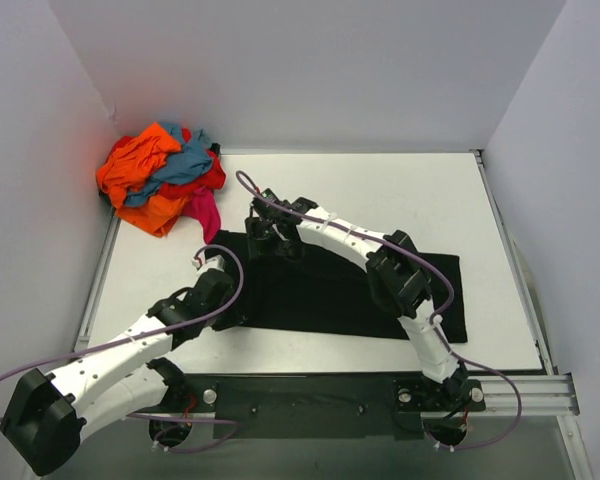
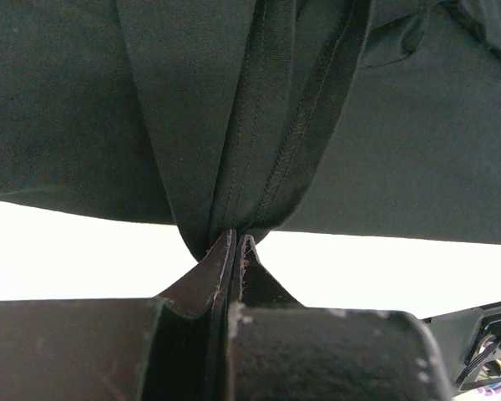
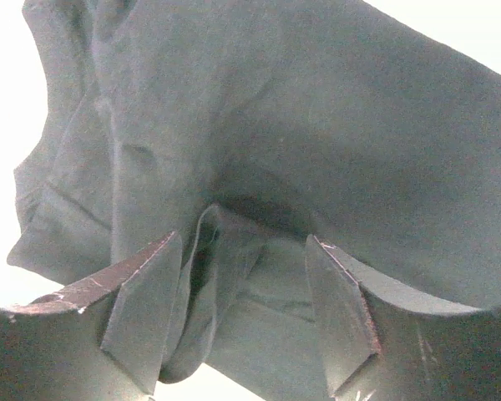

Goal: Fold and stack the t-shirts
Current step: Fold the other side of the tshirt into a rectangle

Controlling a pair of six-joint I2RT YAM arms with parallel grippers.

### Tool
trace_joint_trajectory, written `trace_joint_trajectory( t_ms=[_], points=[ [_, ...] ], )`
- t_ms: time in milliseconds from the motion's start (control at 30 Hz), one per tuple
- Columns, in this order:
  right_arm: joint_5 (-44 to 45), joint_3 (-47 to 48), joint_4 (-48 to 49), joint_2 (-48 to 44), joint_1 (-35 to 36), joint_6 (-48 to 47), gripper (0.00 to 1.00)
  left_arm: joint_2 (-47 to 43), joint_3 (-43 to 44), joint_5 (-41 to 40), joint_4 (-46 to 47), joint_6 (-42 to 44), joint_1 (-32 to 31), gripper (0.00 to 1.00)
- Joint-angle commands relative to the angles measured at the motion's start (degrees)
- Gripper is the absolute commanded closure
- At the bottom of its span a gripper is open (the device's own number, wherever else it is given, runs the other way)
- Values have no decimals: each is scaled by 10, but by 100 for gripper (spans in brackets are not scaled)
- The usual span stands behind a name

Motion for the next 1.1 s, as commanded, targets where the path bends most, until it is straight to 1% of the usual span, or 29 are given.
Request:
trace_joint_trajectory(
  t_ms=[0,100,133,167,200,233,267,300,333,367,467,700,933,1067],
  points=[
    [62,61,-75,25,10,-31,47,-16,-8,-4,-8,-2,-3,100],
    [75,67,-81,38,14,-37,53,-20,-10,-5,-7,-2,-4,100],
    [75,70,-82,43,15,-40,58,-21,-11,-5,-7,-2,-5,100],
    [76,71,-83,45,16,-42,60,-21,-12,-4,-6,-2,-4,100],
    [76,73,-86,45,17,-42,67,-21,-12,-4,-6,-3,-4,100],
    [76,71,-86,44,18,-43,71,-21,-13,-4,-6,-3,-4,100],
    [76,66,-86,38,19,-44,80,-21,-14,-6,-6,-3,-4,100],
    [77,58,-87,31,20,-46,84,-22,-12,-6,-5,-3,-5,100],
    [76,53,-85,23,21,-51,90,-20,-12,-7,-5,-3,-5,100],
    [76,44,-86,17,22,-56,100,-20,-11,-8,-5,-2,-5,100],
    [73,11,-80,-17,24,-58,100,-18,-12,-5,-4,-2,-4,100],
    [90,-123,-50,-115,21,-42,100,-14,-15,-4,-4,-2,-6,100],
    [100,-243,-27,-176,20,-8,100,-18,-11,-7,-21,0,-6,100],
    [100,-301,-13,-197,18,21,94,-23,-15,1,-24,0,-6,100]
  ],
)
